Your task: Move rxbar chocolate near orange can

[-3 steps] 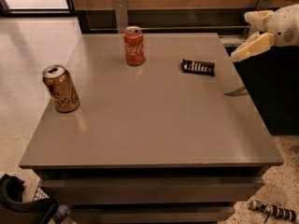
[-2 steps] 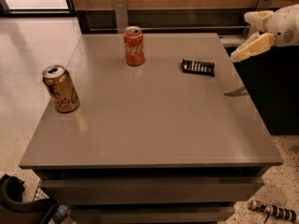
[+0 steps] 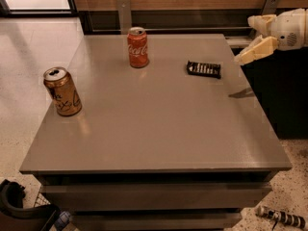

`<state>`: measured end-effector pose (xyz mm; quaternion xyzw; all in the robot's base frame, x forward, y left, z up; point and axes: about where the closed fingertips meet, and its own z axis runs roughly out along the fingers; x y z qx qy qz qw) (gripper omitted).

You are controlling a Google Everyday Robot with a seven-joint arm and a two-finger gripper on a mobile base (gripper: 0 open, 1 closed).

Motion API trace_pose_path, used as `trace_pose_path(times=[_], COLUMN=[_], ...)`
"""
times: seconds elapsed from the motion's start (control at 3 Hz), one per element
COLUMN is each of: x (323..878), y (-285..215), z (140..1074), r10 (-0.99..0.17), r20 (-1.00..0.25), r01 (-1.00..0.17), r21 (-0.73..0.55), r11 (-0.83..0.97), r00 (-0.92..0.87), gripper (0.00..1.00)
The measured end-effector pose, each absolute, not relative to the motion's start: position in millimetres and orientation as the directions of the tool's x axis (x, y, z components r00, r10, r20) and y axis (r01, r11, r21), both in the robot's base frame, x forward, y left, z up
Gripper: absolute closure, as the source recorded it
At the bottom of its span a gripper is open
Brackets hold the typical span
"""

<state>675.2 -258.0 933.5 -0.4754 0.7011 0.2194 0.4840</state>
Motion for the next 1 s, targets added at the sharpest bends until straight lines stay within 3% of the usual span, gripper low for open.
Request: trace_pose_path(times=[1.0], x=[709], y=[-230], z=[856], r10=[-0.440], r20=[-0.883], r01=[-0.892], r21=[-0.059], r11=[0.448], r00=[-0.163], gripper=[0.00])
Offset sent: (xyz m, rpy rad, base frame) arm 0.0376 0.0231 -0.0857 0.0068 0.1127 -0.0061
